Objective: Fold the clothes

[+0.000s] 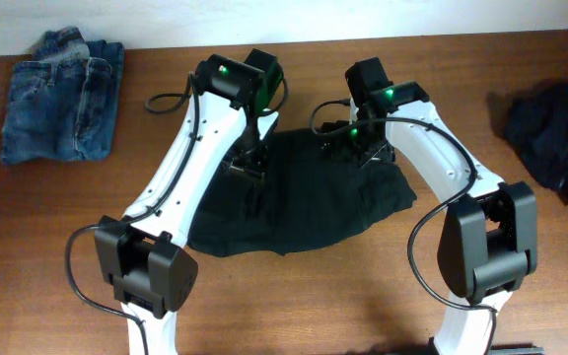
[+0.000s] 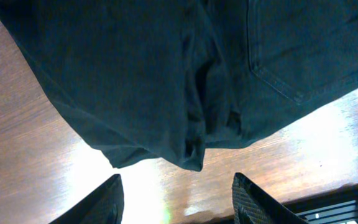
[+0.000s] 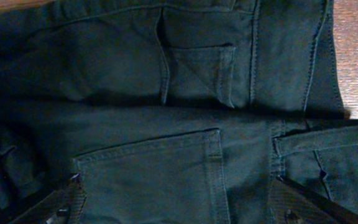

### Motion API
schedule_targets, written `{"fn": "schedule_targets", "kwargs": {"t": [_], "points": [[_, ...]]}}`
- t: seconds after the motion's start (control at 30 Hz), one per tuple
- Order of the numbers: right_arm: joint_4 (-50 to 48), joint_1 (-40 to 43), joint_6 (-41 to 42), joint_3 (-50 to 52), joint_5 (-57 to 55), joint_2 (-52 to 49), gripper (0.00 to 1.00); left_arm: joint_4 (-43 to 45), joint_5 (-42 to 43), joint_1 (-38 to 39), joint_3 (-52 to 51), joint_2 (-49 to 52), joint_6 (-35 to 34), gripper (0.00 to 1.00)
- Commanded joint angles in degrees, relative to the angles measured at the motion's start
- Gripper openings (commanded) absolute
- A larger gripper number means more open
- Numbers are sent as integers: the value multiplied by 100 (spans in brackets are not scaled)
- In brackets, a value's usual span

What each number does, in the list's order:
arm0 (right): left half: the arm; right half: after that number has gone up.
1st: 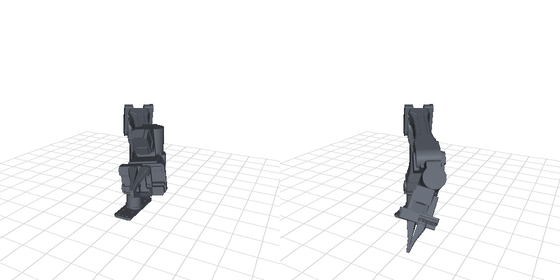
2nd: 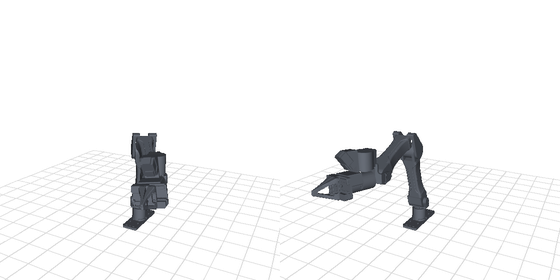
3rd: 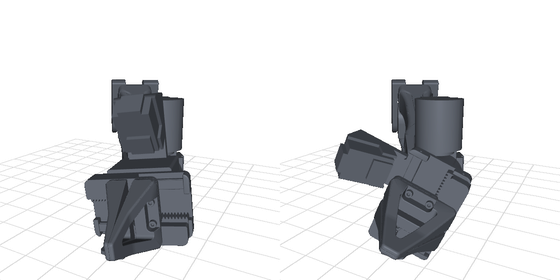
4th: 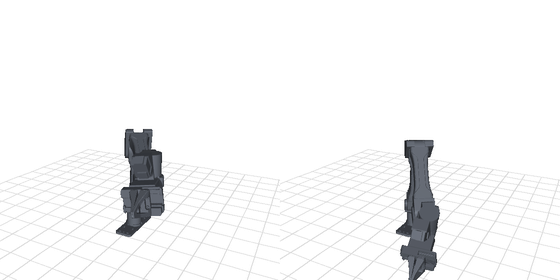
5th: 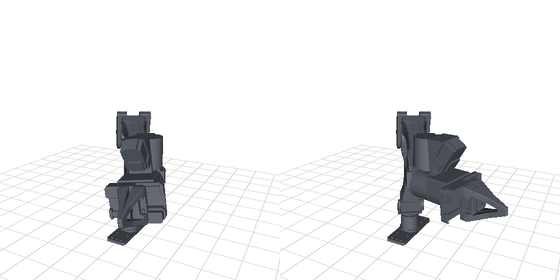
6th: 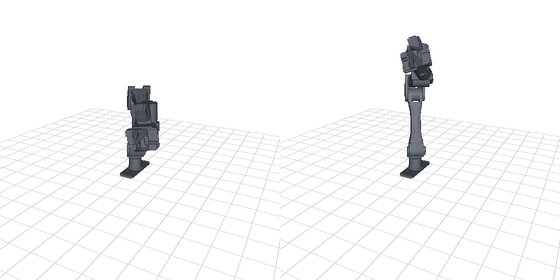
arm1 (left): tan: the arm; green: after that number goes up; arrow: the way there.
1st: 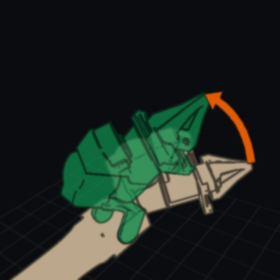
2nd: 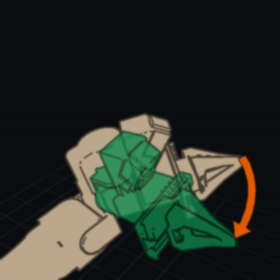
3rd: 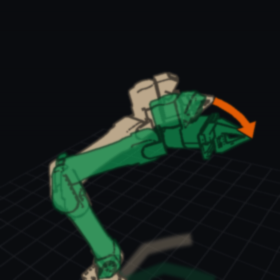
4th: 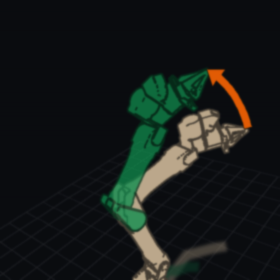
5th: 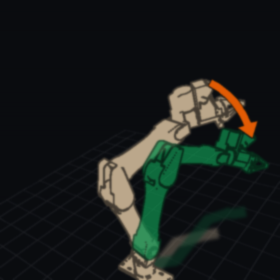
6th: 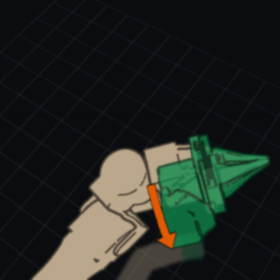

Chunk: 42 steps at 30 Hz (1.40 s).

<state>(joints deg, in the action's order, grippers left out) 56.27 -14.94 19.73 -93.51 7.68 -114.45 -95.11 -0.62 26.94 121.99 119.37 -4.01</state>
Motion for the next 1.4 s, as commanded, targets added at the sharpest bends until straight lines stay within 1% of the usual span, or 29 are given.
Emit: {"fn": "schedule_targets", "kwargs": {"t": [0.0, 0.1, 0.13, 0.17, 0.2, 0.23, 0.33, 0.43, 0.6, 0.7, 0.93, 1.03, 1.2, 1.37], "points": [[26, 7, 55, 37, -85, -48, 99, 20, -129, 4, 96, -199, 37, 56], [52, 7, 55, 37, -85, -48, 99, 297, -417, -31, 94, -199, 35, 56], [66, 7, 55, 37, -87, -48, 99, 452, -415, -59, 94, -197, 35, 50], [74, 7, 52, 37, -85, -48, 99, 551, -415, -79, 94, -197, 35, 35], [81, 7, 52, 37, -85, -48, 99, 721, -415, -114, 92, -197, 35, 13], [79, 7, 55, 37, -87, -48, 99, 822, -433, -129, 83, -197, 35, 1], [94, 7, 52, 37, -87, -48, 99, 916, -619, -221, 83, -197, 31, 1], [87, 7, 52, 37, -87, -48, 99, 929, -623, -339, 76, -197, 9, 1], [83, 7, 52, 37, -87, -48, 99, 1272, -13, -382, -236, -197, 15, 1], [87, 7, 52, 37, -87, -48, 99, 1641, 33, -380, -765, -190, 13, 1], [48, 7, 52, 37, -87, -48, 99, 2527, 918, -385, -2310, -186, 15, 1], [46, 7, 52, 37, -85, -48, 99, 3121, 1246, -380, -2918, -186, 15, 1], [46, 7, 52, 37, -85, -48, 99, 3694, 1526, -369, -3545, -186, 13, 1], [46, 7, 52, 37, -85, -48, 99, 3834, 1596, -369, -3663, -186, 15, 1]]}}
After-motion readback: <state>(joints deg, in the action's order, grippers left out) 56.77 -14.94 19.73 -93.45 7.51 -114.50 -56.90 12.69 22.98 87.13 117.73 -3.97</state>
